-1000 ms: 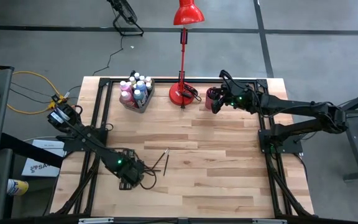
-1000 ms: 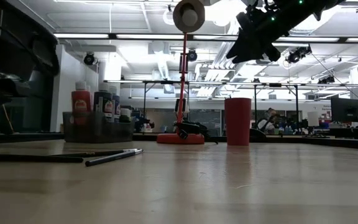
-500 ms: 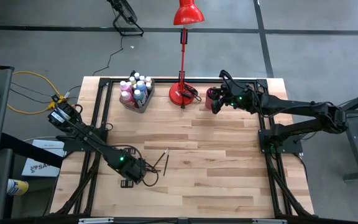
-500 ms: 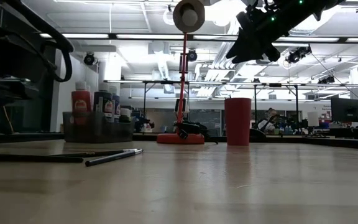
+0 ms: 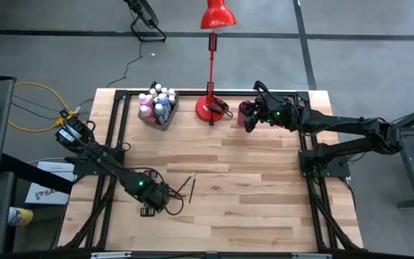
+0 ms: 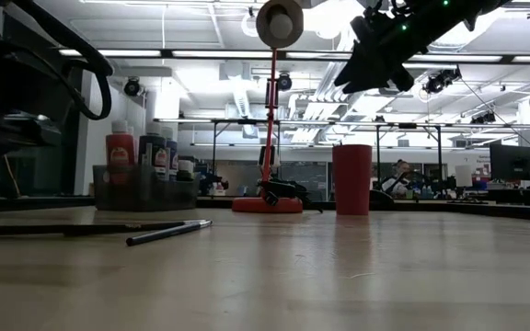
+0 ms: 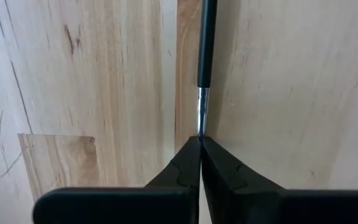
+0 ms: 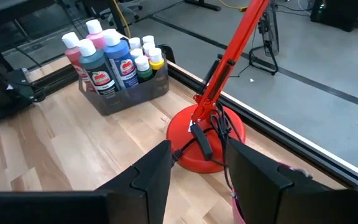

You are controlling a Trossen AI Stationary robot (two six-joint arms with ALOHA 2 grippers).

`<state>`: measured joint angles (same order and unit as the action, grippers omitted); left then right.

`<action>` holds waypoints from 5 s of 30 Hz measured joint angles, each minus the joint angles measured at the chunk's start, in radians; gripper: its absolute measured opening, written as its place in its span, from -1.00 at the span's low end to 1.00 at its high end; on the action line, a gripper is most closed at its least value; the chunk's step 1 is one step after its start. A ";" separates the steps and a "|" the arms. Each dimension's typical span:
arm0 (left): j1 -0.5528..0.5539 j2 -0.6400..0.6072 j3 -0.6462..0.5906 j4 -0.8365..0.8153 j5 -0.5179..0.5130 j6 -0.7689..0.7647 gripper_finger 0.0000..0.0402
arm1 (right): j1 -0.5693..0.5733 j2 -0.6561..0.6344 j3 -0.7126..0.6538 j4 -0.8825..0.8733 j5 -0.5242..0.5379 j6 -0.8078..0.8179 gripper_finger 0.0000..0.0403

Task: Pick & Place Paint Supplies
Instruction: Put the paint brush into the cup

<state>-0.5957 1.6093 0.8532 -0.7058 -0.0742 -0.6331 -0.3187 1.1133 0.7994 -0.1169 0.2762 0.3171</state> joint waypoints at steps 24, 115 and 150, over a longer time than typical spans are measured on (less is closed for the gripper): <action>0.002 -0.023 0.354 -0.490 -0.351 0.227 -1.00 | -0.003 0.001 0.000 0.089 -0.508 0.121 -0.26; 0.364 -0.069 0.346 -0.187 -0.759 0.326 -0.15 | -0.158 0.134 0.066 0.238 0.178 -0.083 -0.94; 0.360 -0.090 0.218 -0.017 -0.576 0.129 -0.15 | -0.161 0.086 -0.283 0.633 0.204 -0.029 -0.43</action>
<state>-0.2357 1.5196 1.0715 -0.7232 -0.6505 -0.5039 -0.4797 1.1998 0.5167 0.5157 0.4798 0.2882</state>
